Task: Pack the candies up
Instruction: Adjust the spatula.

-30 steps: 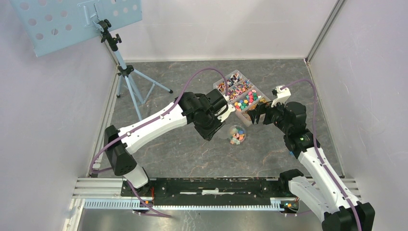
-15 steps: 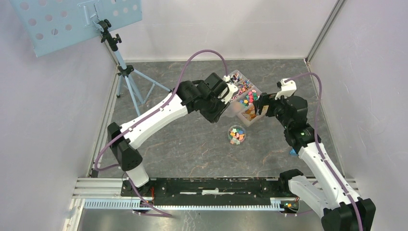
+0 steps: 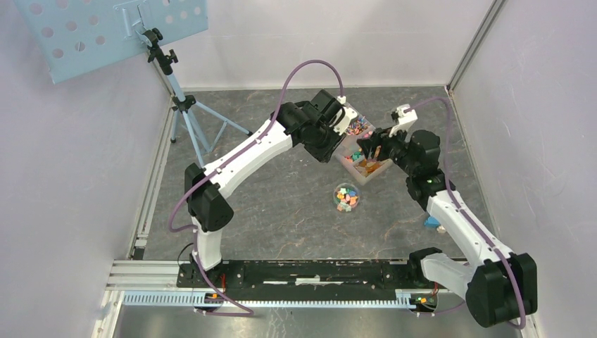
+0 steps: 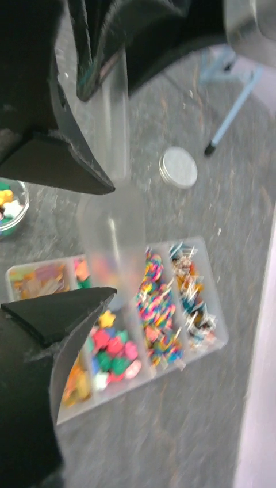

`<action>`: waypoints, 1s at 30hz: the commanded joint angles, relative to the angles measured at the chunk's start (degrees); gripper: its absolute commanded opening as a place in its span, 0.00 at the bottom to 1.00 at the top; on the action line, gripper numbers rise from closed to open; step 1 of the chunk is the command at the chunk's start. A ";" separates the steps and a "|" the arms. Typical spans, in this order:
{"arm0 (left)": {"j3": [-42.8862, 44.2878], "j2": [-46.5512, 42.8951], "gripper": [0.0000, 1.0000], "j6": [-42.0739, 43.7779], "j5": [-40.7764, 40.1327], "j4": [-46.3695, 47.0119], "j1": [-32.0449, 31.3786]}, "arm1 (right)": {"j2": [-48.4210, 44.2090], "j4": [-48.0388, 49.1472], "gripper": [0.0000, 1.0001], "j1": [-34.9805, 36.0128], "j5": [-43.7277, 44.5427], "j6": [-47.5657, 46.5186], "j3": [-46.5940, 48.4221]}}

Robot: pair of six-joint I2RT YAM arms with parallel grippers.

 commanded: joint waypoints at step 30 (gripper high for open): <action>4.41 -10.34 0.02 -1.18 19.07 -5.37 1.20 | -4.60 30.52 0.39 25.49 -5.21 -60.59 -13.92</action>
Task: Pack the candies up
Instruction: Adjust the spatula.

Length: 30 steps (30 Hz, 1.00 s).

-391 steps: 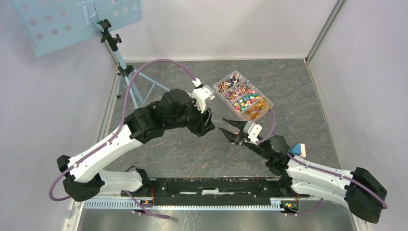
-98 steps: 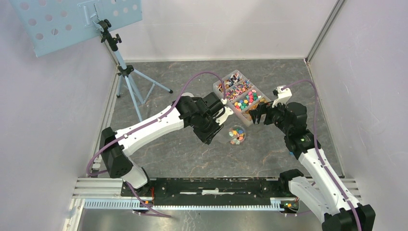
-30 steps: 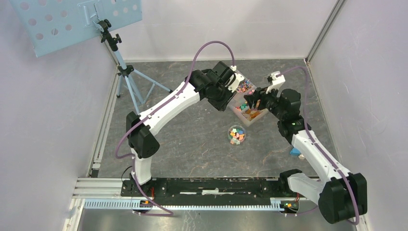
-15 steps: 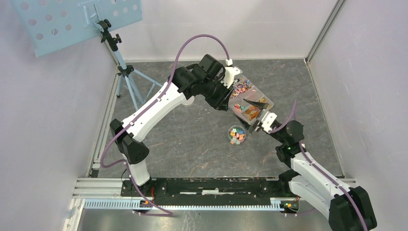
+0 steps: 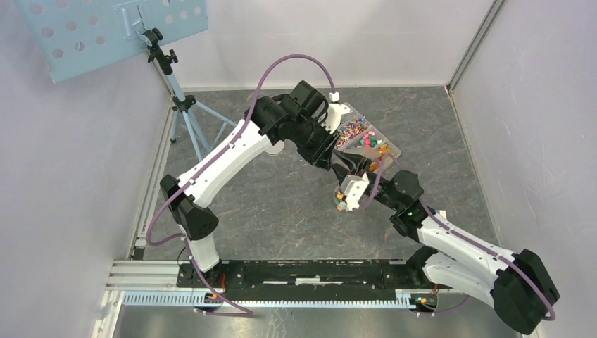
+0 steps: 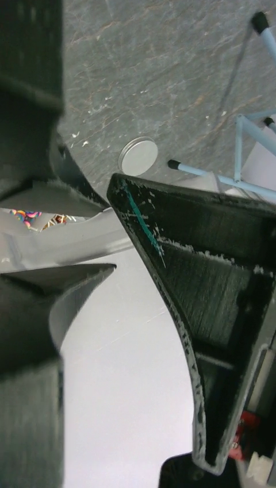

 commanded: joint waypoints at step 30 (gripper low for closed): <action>-12.51 -14.65 0.43 -6.70 -7.81 22.47 0.11 | 5.26 18.30 0.00 4.51 12.98 19.19 0.38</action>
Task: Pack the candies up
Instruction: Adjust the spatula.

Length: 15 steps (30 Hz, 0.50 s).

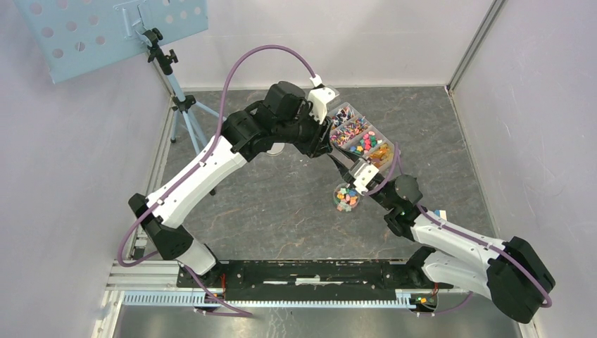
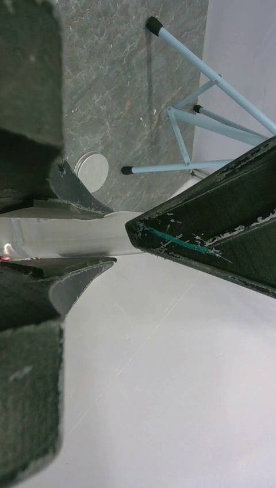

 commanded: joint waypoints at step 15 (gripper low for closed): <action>-3.81 -2.57 0.02 -3.59 -2.19 8.16 0.38 | -1.41 4.63 0.46 0.72 9.48 6.83 -2.46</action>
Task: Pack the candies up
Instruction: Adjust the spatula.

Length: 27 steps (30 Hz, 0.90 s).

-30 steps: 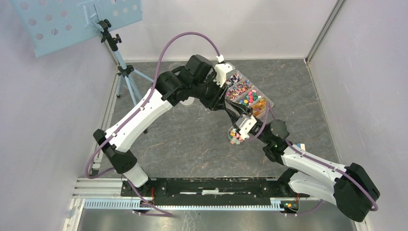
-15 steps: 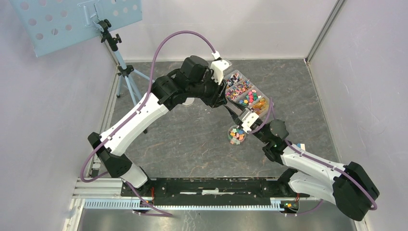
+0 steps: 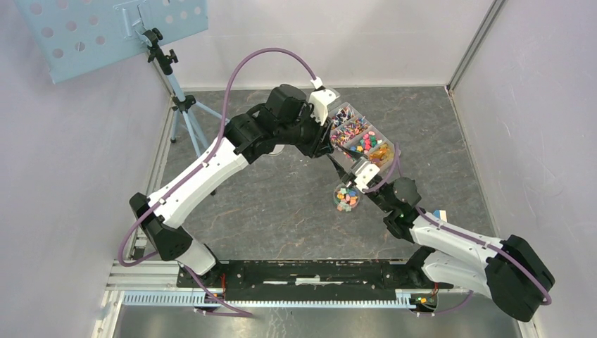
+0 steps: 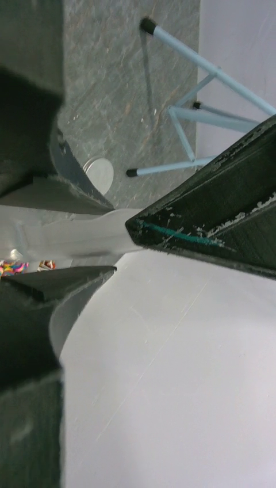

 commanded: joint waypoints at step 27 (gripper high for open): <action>7.24 17.70 0.02 11.62 -10.83 12.92 0.29 | -34.17 -42.50 0.98 0.03 28.88 30.84 -1.91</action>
